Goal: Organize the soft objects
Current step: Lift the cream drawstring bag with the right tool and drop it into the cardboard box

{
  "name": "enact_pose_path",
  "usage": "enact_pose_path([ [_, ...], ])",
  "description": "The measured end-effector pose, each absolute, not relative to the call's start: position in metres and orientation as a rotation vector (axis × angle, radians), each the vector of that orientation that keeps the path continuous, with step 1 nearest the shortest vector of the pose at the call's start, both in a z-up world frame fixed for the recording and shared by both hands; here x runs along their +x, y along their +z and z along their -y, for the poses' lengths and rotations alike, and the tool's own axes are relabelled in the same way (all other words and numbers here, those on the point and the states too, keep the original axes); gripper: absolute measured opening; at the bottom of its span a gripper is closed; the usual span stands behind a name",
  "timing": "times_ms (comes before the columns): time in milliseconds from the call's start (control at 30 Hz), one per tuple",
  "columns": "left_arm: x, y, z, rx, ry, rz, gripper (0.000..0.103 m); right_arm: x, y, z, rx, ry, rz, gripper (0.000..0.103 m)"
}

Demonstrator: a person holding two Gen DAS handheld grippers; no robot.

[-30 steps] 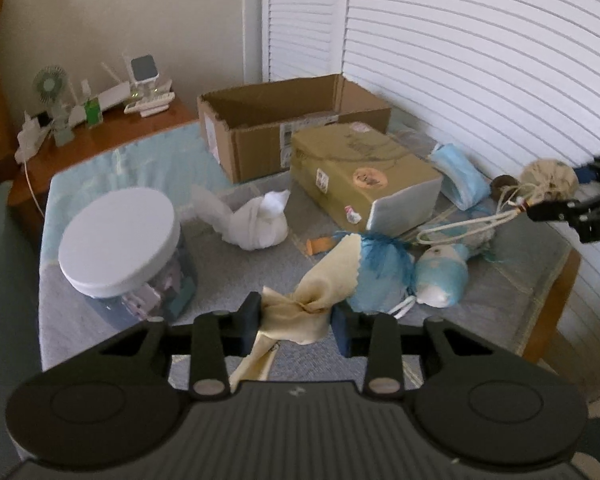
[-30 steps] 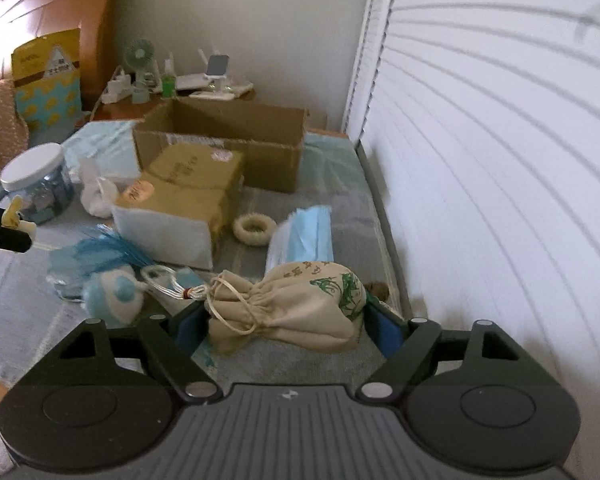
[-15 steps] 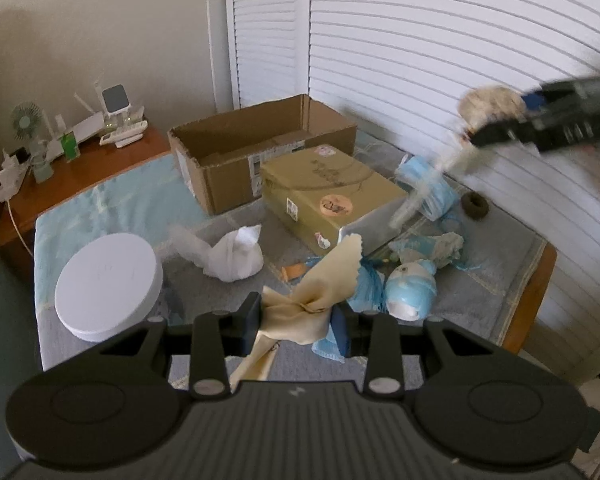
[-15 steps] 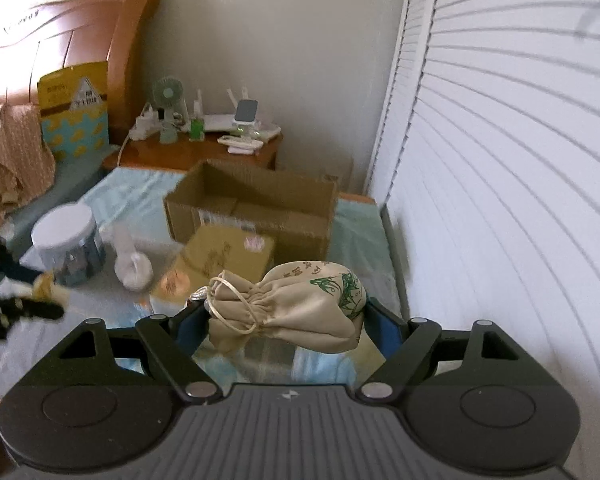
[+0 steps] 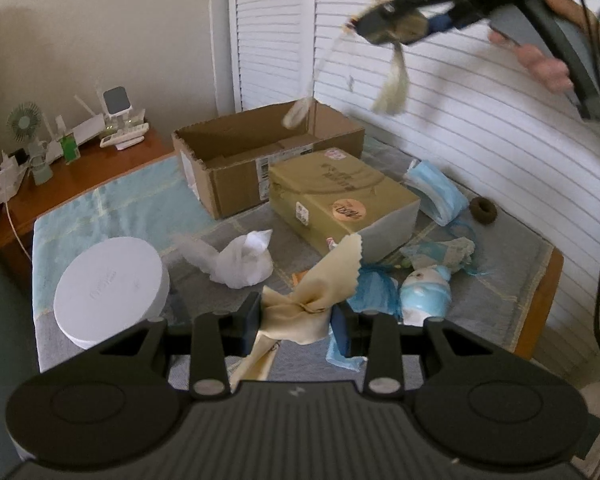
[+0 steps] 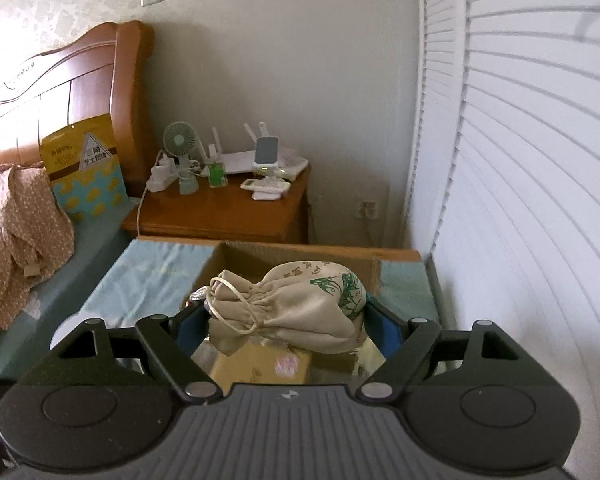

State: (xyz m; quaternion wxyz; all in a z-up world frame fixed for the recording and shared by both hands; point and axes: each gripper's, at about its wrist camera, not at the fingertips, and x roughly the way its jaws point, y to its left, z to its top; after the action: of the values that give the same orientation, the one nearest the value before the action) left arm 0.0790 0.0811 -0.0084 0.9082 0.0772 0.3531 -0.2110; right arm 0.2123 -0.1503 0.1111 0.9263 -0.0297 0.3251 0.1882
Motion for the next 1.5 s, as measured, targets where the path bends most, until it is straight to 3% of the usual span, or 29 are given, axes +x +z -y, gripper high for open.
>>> enact_pose_path([
  [500, 0.094, -0.013, -0.097, 0.125, -0.374, -0.742, 0.036, 0.323, 0.065, 0.106, -0.042, 0.36, -0.729, 0.086],
  [633, 0.099, -0.016, -0.098, 0.12, -0.372, -0.757, 0.036, 0.332, 0.034, 0.103, -0.098, 0.31, -0.736, 0.103],
  [700, 0.1, -0.016, -0.097, 0.124, -0.373, -0.761, 0.036, 0.332, 0.02, 0.105, -0.127, 0.292, -0.761, 0.103],
  [1133, 0.109, -0.005, -0.084, 0.142, -0.403, -0.758, 0.036, 0.283, 0.026, 0.133, -0.066, 0.298, -0.755, 0.103],
  [1500, 0.134, 0.02, -0.064, 0.184, -0.416, -0.738, 0.036, 0.186, 0.02, 0.141, -0.109, 0.326, -0.743, 0.103],
])
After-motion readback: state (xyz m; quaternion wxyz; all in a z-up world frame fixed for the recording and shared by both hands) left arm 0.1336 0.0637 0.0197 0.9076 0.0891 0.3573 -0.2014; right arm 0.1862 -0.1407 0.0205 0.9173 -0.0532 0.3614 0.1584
